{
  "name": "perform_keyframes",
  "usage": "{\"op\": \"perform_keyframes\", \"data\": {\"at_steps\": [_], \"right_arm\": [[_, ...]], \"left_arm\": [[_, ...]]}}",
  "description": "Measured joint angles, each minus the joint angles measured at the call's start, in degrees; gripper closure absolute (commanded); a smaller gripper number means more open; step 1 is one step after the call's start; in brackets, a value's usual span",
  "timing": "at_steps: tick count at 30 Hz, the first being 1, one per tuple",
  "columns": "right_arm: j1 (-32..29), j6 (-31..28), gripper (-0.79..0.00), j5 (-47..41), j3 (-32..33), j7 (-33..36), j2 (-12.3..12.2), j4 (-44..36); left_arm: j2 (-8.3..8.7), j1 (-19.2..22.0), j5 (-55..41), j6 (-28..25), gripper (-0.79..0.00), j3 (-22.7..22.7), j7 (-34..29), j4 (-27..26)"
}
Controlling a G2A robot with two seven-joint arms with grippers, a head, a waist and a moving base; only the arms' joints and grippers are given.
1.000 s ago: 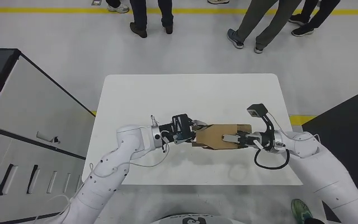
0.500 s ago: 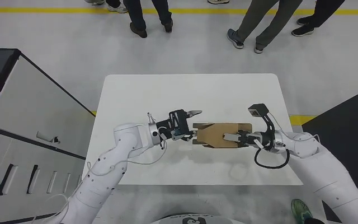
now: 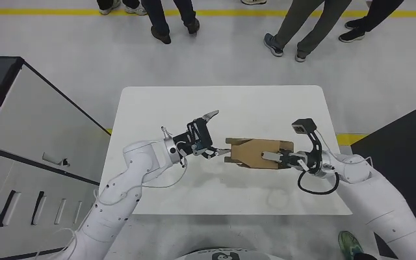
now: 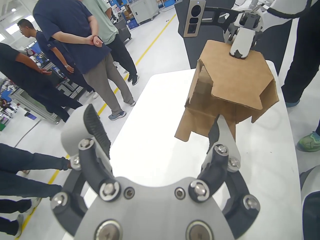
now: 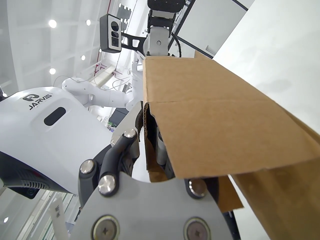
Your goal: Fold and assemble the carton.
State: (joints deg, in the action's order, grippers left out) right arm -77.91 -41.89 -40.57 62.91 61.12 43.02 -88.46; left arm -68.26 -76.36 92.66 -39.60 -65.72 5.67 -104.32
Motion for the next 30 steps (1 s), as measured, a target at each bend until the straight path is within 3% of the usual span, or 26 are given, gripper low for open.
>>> {"op": "perform_keyframes", "data": {"at_steps": [17,24,30], "right_arm": [[-2.6,7.5,0.000,-19.9,4.3,8.8,1.5,0.4],[-4.1,11.7,0.000,-23.3,8.4,13.0,3.2,-0.1],[-4.1,11.7,0.000,-23.3,8.4,13.0,3.2,-0.1]], "left_arm": [[0.73,-2.2,-3.7,3.3,-0.785,-3.5,3.0,-3.0],[0.77,-3.0,-6.9,4.4,-0.785,-4.1,4.6,-3.1],[0.77,-3.0,-6.8,4.4,-0.785,-4.1,4.5,-3.1]]}}
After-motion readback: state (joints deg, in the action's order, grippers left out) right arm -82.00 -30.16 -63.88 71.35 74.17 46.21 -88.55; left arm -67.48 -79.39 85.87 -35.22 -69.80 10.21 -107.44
